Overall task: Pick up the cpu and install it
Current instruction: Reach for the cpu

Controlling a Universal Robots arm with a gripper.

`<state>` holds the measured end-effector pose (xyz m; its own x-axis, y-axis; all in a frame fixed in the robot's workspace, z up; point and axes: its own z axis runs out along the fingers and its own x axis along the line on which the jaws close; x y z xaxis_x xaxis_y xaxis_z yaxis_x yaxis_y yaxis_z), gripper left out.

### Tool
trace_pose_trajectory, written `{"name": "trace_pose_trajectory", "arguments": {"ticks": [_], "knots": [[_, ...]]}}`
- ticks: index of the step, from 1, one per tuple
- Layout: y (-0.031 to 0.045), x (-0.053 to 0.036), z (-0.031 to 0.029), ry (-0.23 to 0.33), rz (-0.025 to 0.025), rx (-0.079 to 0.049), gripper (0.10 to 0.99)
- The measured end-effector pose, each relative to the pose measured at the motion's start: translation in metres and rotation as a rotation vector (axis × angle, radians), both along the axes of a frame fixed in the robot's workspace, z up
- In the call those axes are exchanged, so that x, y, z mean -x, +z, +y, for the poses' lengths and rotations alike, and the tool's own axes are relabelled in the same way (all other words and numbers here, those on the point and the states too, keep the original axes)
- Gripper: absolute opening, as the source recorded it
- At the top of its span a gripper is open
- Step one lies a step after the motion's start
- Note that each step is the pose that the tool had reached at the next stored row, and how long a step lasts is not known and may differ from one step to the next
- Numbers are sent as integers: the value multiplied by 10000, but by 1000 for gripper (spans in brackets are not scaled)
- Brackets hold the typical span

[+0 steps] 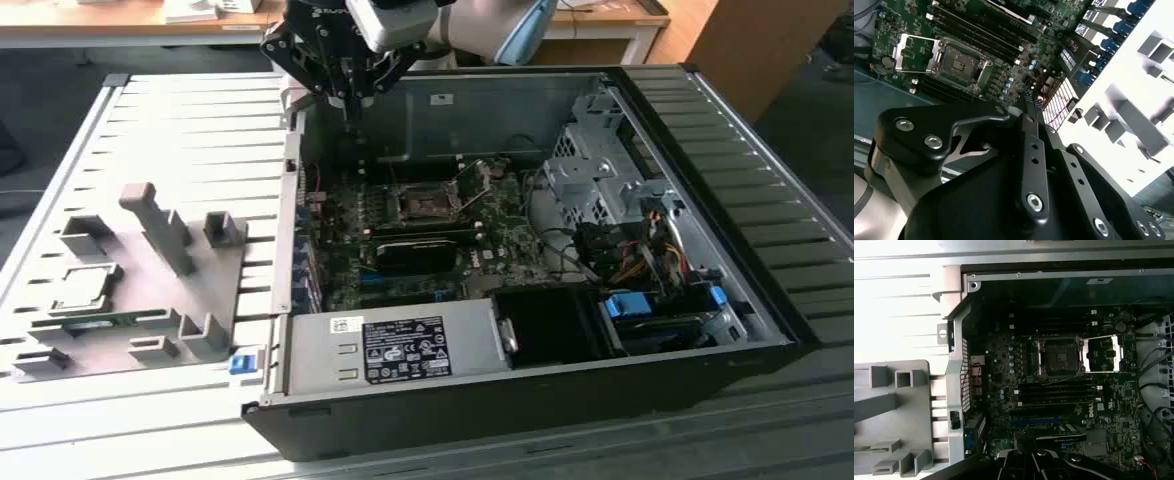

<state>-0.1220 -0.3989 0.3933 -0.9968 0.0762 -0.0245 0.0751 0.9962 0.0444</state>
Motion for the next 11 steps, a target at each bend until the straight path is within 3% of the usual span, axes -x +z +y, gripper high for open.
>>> {"name": "trace_pose_trajectory", "arguments": {"ticks": [11], "knots": [[0, 22, 0, -1, 0, 0, 106]]}}
